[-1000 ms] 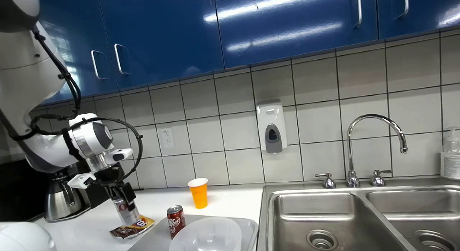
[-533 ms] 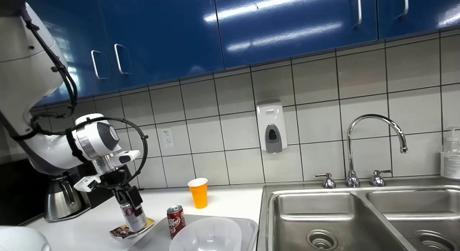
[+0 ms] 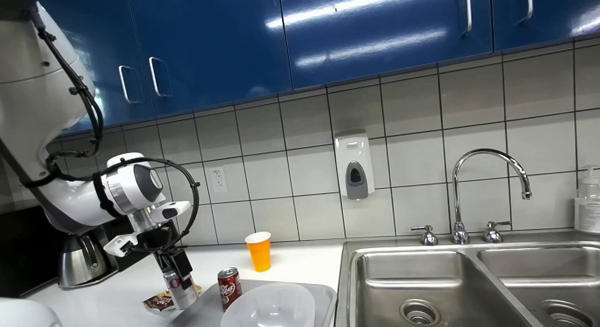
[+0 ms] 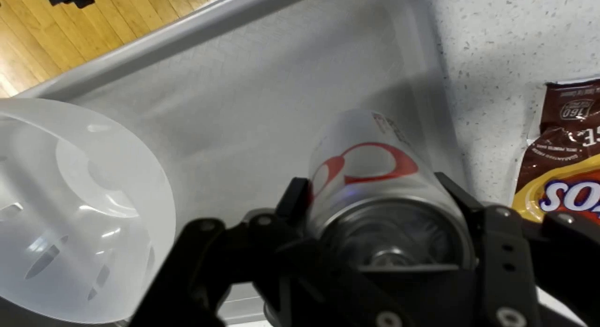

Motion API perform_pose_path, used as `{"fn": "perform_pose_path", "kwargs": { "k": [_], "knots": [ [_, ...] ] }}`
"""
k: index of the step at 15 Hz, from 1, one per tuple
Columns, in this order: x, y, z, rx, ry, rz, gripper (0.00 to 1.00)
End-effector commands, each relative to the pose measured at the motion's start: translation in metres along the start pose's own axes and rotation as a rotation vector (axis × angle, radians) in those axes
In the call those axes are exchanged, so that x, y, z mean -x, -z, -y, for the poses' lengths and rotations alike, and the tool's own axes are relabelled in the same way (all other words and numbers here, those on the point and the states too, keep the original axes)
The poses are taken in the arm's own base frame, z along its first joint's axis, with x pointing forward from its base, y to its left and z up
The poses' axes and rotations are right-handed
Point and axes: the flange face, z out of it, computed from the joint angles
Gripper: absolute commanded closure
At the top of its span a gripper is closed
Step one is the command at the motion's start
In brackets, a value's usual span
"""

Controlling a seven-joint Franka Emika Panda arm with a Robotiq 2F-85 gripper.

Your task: Put the two cans on the grey tray

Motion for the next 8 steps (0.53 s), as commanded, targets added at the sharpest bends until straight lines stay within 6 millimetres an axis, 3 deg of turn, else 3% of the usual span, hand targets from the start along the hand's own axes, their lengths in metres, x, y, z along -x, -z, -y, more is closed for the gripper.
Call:
{"fn": "perform_pose_path", "kwargs": {
  "k": [1,8],
  "knots": [
    [-0.003,-0.006,-0.004,-0.011,-0.025,0.005,0.58],
    [-0.011,-0.027,-0.006,-0.025,-0.061,0.049,0.58]
  ]
}}
